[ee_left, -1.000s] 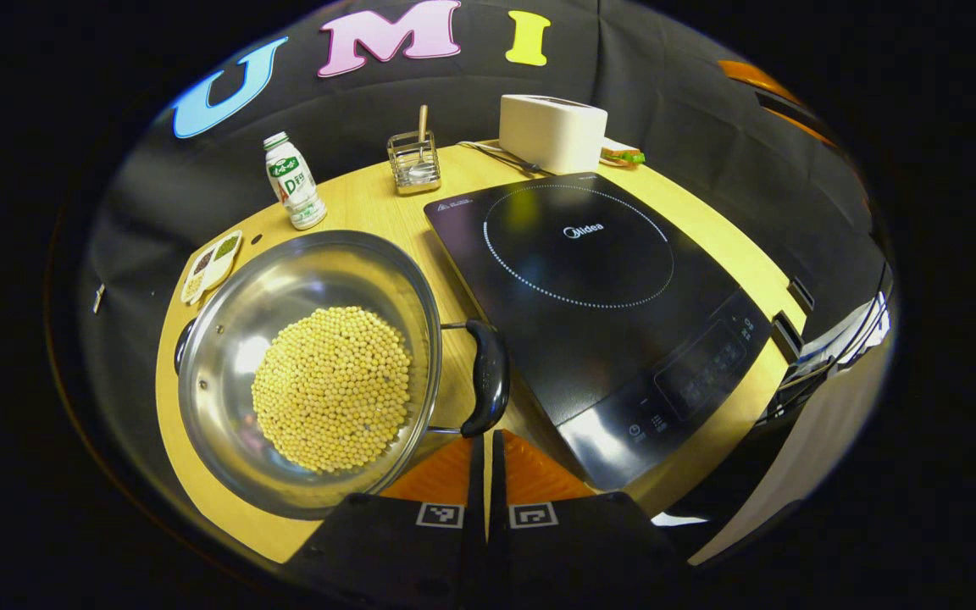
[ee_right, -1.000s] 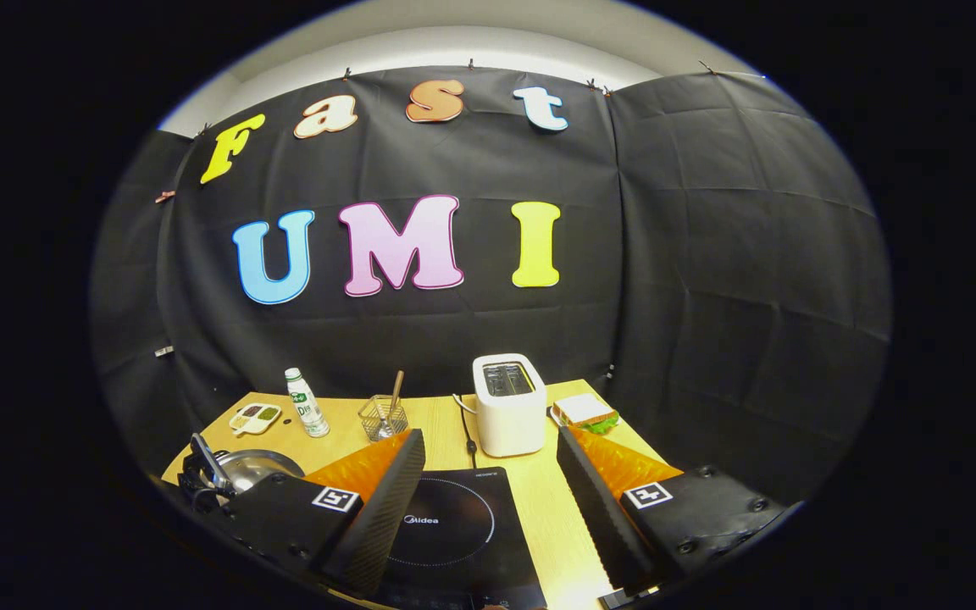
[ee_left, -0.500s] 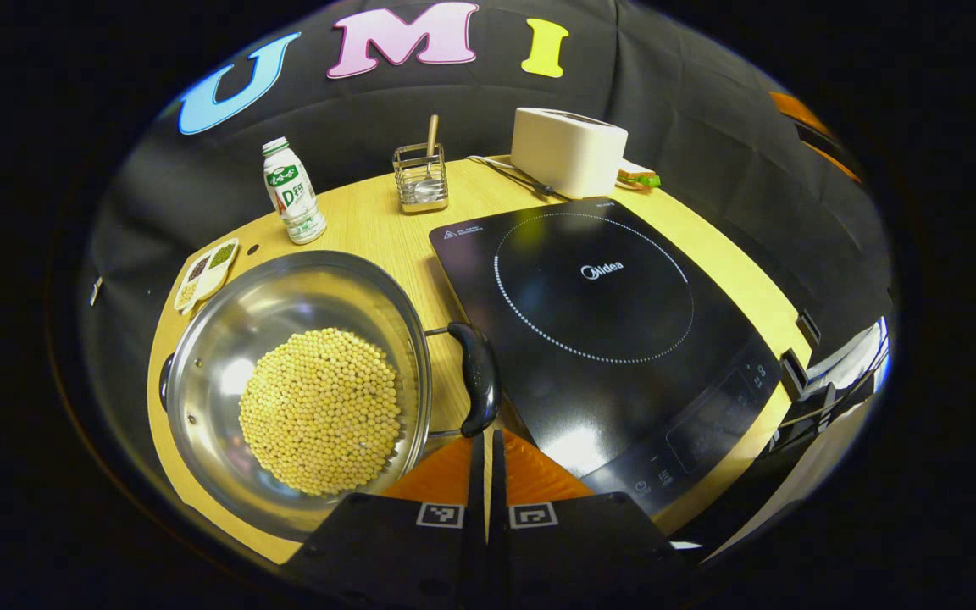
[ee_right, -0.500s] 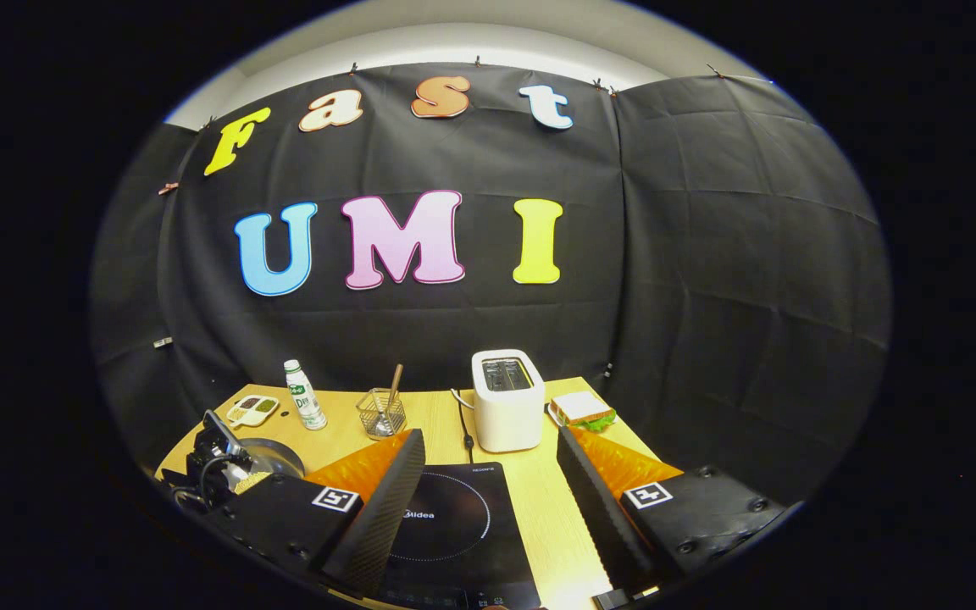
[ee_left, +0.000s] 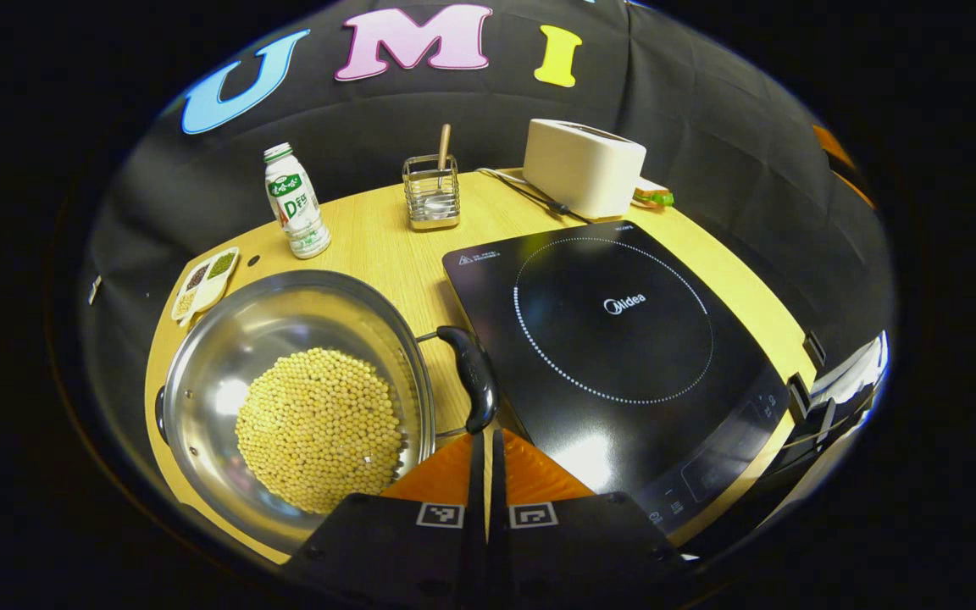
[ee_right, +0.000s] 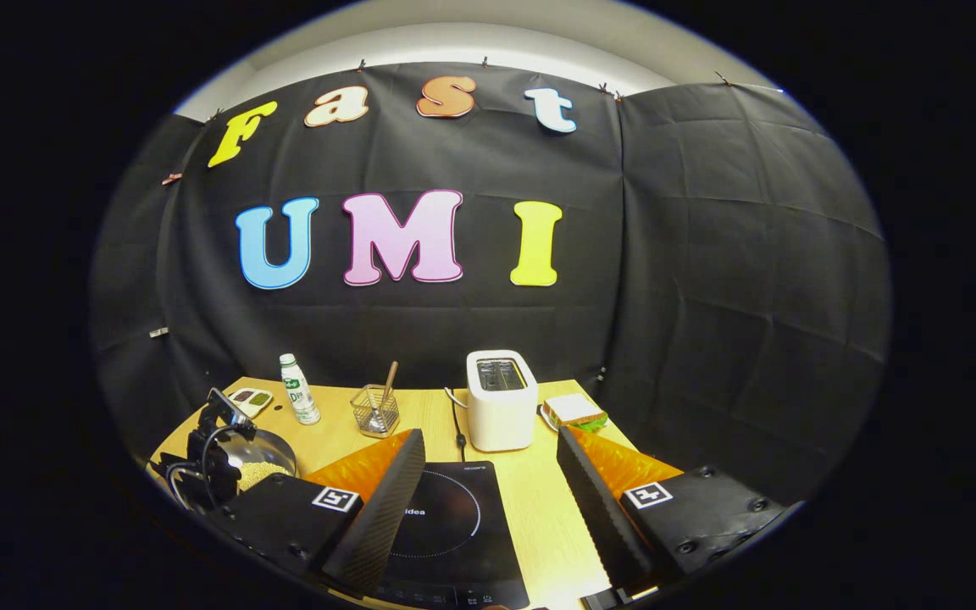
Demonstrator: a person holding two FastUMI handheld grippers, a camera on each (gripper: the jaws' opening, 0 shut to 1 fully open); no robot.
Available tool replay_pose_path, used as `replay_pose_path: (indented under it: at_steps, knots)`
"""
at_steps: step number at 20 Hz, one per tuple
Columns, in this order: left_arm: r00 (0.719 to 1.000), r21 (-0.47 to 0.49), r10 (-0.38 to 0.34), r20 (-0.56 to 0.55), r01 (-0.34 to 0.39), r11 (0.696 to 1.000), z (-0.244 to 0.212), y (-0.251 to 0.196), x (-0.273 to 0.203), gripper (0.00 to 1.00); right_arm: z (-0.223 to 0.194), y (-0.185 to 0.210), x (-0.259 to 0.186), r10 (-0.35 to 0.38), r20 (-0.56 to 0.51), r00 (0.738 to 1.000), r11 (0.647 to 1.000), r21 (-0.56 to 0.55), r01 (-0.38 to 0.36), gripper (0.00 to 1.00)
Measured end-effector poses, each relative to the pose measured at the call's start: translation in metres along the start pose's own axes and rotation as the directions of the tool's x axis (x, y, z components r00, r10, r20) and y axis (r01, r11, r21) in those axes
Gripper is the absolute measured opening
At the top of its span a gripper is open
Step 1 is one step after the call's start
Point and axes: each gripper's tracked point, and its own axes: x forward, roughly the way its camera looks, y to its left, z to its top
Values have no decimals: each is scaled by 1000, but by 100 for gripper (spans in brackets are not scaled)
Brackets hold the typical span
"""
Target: First push the handle of the pot to place it horizontally, then grasp the pot with both hands and set it on the induction cooktop.
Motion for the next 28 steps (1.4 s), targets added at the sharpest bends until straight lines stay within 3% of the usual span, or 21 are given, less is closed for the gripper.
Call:
replay_pose_path:
  at_steps: [13,22,26,28]
  knots:
    - [999,-1,-14,41,14,1000,14,4,5,5,-3,-1,-6,-14,-6,1000,1000,-18,14,98]
    - [978,-90,-65,197,84,992,8,-11,-57,5,-16,34,-6,38,-50,998,999,-11,-39,98]
    - [961,-120,-14,277,49,992,13,14,-94,8,-26,59,-5,78,-88,993,997,-5,-79,98]
    - [949,-160,26,315,26,987,19,32,-110,14,-28,71,-3,91,-100,991,996,-8,-92,98]
